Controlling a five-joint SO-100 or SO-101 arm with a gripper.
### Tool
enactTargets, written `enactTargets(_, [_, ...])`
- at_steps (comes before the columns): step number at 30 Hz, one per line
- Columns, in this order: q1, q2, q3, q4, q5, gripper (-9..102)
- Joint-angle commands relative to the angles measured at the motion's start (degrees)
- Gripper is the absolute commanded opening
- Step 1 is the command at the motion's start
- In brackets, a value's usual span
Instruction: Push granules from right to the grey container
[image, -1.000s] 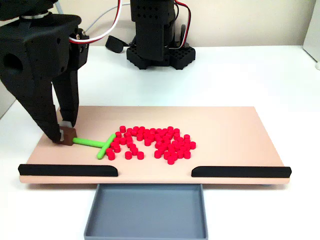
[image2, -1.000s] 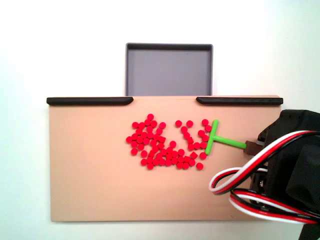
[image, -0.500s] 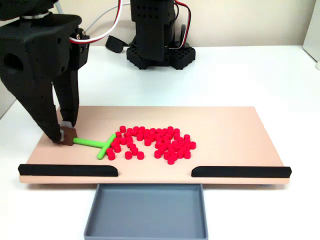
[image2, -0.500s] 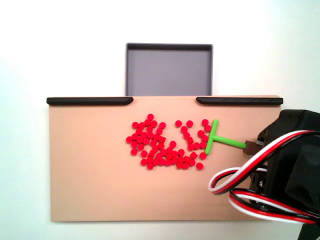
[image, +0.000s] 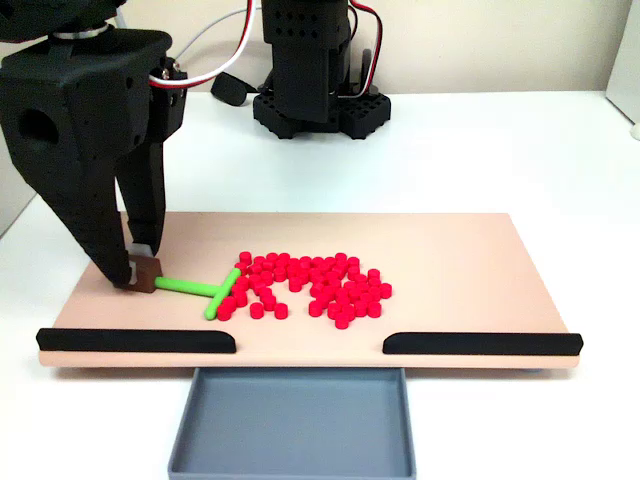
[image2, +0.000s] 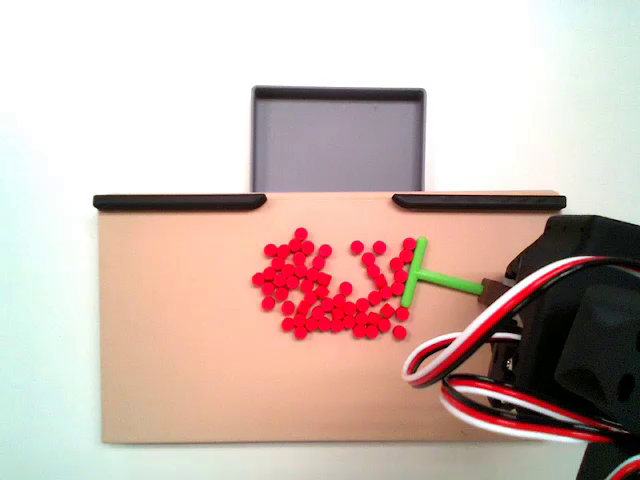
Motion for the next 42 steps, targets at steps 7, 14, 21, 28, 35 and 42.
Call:
enactTargets(7, [-0.5, 1.3, -1.2, 0.1, -4.7, 0])
enactTargets(14, [-0.9, 1.3, -1.2, 0.1, -1.1, 0])
enactTargets(21, [-1.2, 1.5, -1.2, 0.1, 2.4, 0])
enactTargets(28, [-1.4, 1.5, -1.1, 0.1, 5.0, 0])
enactTargets(35, [-1.7, 2.0, -0.4, 0.2, 6.0, 0])
enactTargets(42, [-2.2, 2.3, -0.4, 0.5, 6.1, 0])
